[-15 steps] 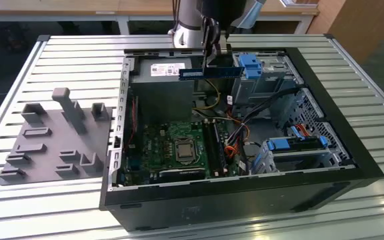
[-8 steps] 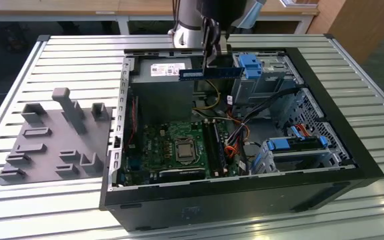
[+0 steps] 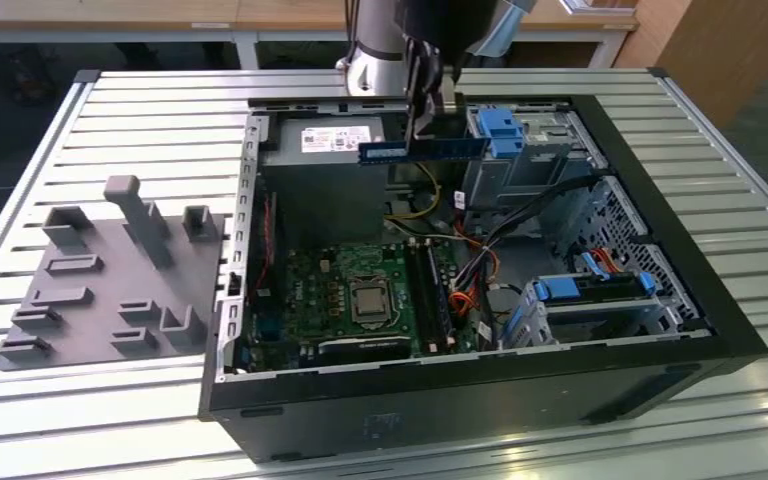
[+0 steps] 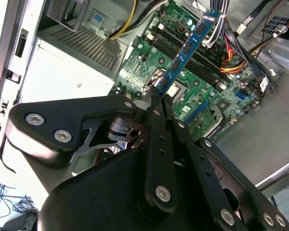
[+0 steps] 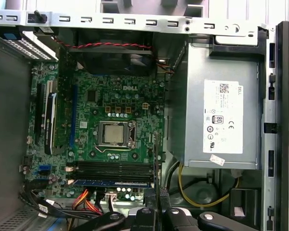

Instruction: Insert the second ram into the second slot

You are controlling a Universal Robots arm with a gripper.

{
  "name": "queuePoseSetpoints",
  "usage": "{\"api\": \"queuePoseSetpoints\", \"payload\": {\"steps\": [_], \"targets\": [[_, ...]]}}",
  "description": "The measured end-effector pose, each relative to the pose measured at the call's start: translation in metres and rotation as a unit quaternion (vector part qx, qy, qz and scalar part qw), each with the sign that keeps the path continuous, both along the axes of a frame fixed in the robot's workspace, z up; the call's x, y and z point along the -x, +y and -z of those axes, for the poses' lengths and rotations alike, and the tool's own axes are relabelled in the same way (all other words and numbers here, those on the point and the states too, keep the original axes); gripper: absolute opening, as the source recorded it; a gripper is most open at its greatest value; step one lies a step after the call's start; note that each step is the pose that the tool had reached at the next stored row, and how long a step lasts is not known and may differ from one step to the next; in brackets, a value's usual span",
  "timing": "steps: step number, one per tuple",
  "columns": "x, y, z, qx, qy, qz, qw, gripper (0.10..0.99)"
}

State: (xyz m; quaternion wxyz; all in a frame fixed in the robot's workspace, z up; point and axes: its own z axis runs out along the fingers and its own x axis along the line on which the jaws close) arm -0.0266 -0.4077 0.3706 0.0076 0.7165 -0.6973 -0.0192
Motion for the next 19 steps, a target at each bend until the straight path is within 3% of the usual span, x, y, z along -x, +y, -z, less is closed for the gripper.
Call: {"api": "queuePoseSetpoints", "payload": {"steps": [19], "targets": [[0.0,-0.0085,0.0,0.0,0.0,0.0,1.0,0.137]]}}
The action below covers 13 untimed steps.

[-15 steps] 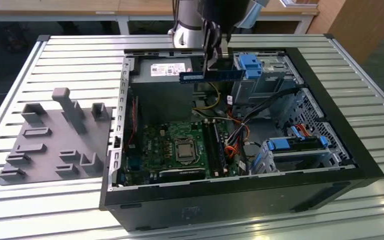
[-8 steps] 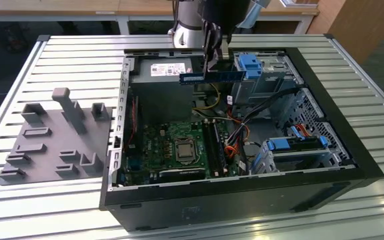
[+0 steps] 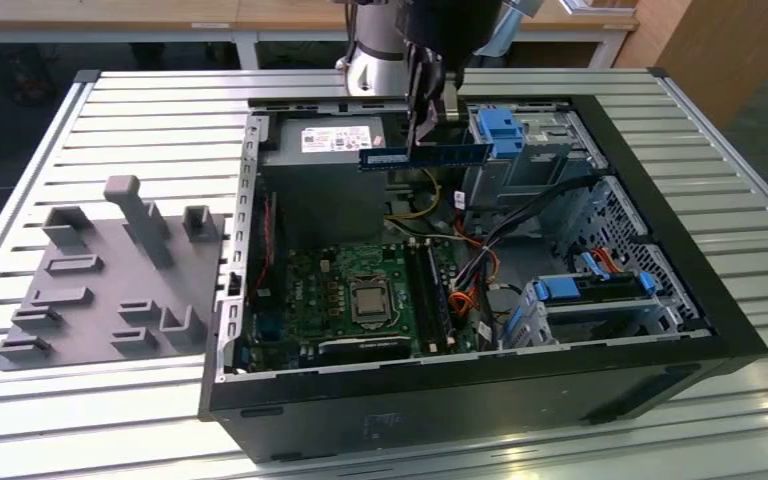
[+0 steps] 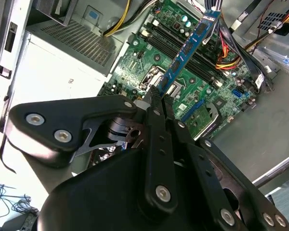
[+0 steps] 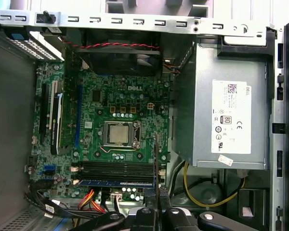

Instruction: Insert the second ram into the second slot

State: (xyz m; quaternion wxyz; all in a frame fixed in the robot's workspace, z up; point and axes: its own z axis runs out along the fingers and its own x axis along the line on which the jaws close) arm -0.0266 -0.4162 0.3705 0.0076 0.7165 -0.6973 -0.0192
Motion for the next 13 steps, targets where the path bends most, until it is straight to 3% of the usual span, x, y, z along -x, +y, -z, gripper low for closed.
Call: {"api": "queuePoseSetpoints", "payload": {"steps": [13], "targets": [[0.0,-0.0026,0.0,0.0,0.0,0.0,1.0,0.137]]}}
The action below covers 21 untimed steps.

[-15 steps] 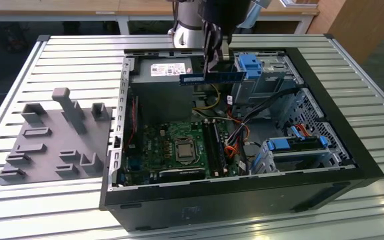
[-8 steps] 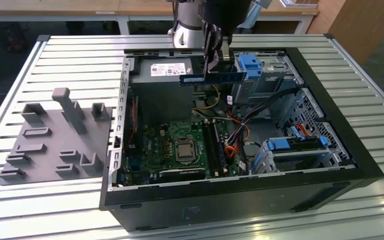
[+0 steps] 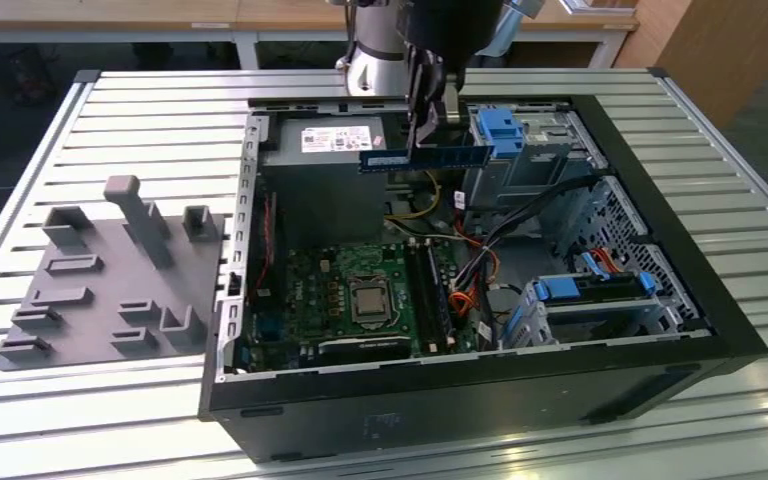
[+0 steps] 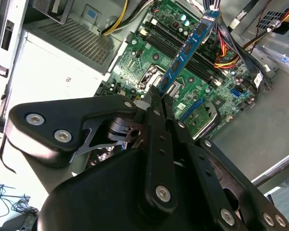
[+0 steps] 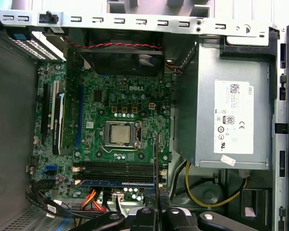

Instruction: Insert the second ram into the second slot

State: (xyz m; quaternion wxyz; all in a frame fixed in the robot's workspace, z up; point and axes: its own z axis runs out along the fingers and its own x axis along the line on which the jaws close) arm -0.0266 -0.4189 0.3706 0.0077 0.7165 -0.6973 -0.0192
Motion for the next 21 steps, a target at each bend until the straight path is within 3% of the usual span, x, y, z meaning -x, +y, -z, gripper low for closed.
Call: {"api": "queuePoseSetpoints", "payload": {"steps": [12,14,21], "targets": [[0.0,-0.0038,0.0,0.0,0.0,0.0,1.0,0.137],[0.0,-0.0084,0.0,0.0001,0.0,0.0,1.0,0.137],[0.0,-0.01,0.0,0.0001,0.0,0.0,1.0,0.137]]}}
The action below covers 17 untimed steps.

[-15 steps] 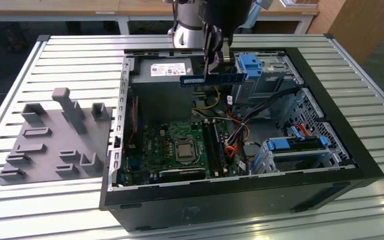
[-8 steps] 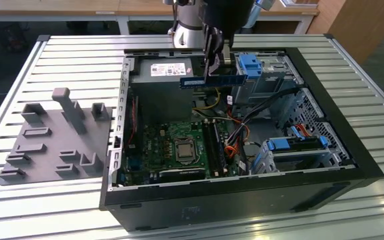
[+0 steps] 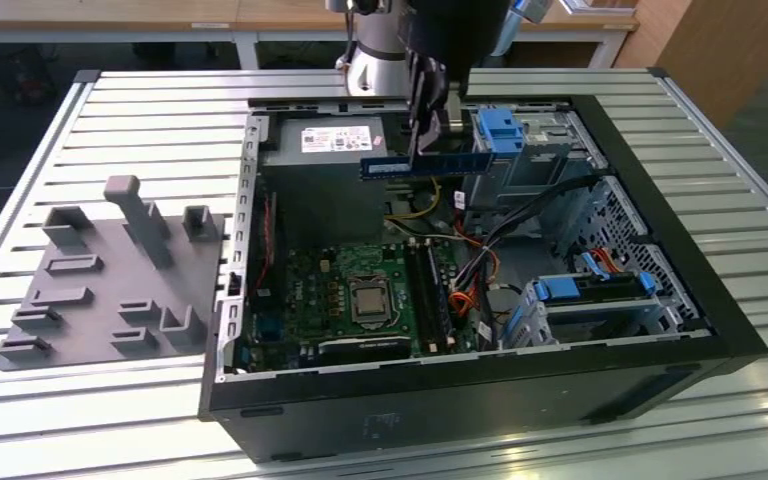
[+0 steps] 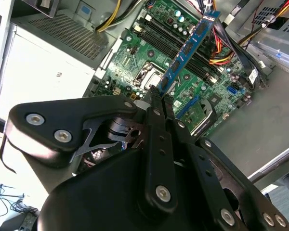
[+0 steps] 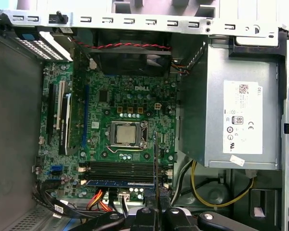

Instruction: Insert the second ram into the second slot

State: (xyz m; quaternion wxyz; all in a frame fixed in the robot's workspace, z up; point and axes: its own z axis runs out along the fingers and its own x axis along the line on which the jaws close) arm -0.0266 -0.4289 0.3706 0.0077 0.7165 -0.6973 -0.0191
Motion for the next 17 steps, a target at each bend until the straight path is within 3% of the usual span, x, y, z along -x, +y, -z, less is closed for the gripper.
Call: {"api": "queuePoseSetpoints", "payload": {"steps": [17], "targets": [[0.0,-0.0066,0.0,0.0001,0.0,0.0,1.0,0.137]]}}
